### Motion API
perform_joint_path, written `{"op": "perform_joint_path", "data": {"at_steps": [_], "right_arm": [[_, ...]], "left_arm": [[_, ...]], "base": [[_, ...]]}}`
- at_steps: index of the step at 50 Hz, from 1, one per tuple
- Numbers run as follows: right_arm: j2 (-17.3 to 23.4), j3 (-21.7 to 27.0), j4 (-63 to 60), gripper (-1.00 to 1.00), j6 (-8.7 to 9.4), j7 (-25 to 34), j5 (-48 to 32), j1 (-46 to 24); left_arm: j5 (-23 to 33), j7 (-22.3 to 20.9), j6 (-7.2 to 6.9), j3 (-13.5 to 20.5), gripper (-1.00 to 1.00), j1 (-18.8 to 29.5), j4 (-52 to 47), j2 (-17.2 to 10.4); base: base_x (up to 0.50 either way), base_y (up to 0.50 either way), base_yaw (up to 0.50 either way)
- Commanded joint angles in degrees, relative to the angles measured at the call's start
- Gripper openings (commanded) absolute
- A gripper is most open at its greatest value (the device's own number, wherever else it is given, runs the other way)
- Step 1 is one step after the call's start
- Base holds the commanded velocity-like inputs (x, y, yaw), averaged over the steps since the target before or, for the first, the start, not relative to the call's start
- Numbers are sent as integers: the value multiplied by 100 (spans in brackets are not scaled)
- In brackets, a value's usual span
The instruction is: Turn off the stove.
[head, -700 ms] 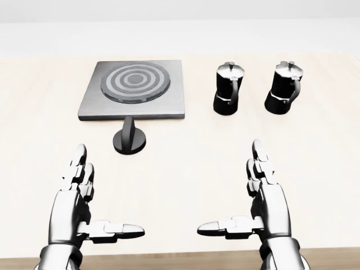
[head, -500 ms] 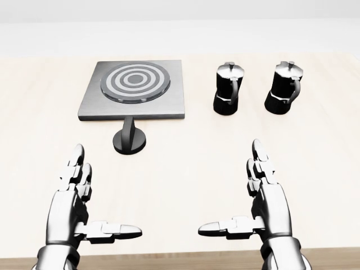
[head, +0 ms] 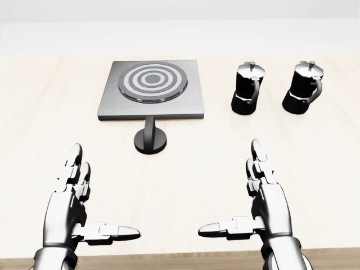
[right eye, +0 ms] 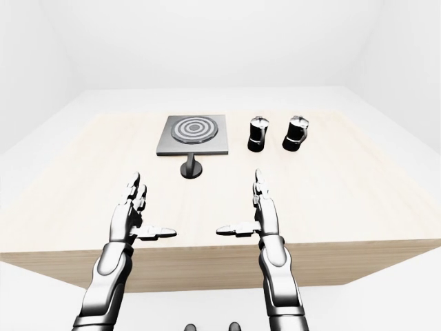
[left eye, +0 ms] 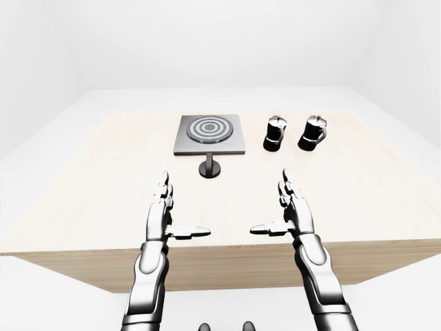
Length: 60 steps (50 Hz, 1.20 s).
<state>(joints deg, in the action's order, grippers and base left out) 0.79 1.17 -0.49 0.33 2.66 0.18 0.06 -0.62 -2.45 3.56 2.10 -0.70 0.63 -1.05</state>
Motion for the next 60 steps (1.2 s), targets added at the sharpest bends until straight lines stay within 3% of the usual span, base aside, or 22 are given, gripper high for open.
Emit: {"op": "perform_joint_path", "data": {"at_steps": [1,8,12,18,21,27,31,33,39,42,47,51,55,60], "right_arm": [[-2,-6,-26,100,19,18,3,2],[-4,11,-18,100,-1,35,57,7],[0,12,27,100,1,46,68,-9],[-3,19,10,100,9,46,94,-4],[-1,20,19,100,20,49,102,-14],[0,22,52,100,-7,60,117,-16],[-1,20,41,100,23,52,115,-16],[1,20,63,100,6,52,111,-17],[2,25,82,100,23,48,113,-29],[13,37,183,100,-53,61,113,-54],[11,32,161,100,-28,40,87,-52],[9,36,146,100,-13,32,91,-50],[10,54,192,100,-39,20,102,-64],[11,28,173,100,-7,11,72,-60]], "left_arm": [[11,-12,82,2,100,-3,52,-1],[17,-15,104,-4,100,-24,38,0],[2,-28,48,-7,100,-51,-51,2],[10,-33,60,-16,100,-62,-54,5],[16,-28,133,-7,100,-13,68,3],[14,-31,78,-13,100,-45,-13,3],[16,-33,133,-6,100,-15,74,0],[23,-33,64,-22,100,-63,-45,5],[29,-31,70,-16,100,-42,-1,4],[15,-38,52,-12,100,-43,-10,4],[16,-37,128,-5,100,-5,107,1],[5,-42,46,-13,100,-40,-3,4],[-3,-55,84,-2,100,-2,86,-5],[-25,-64,-47,-1,100,-42,-65,-4]], "base": [[1,23,0],[1,22,0],[1,22,0],[1,22,0],[1,18,0],[6,2,0],[17,0,0],[19,0,0],[19,0,0],[20,0,0],[20,0,0],[20,0,0],[20,5,0],[20,15,0]]}}
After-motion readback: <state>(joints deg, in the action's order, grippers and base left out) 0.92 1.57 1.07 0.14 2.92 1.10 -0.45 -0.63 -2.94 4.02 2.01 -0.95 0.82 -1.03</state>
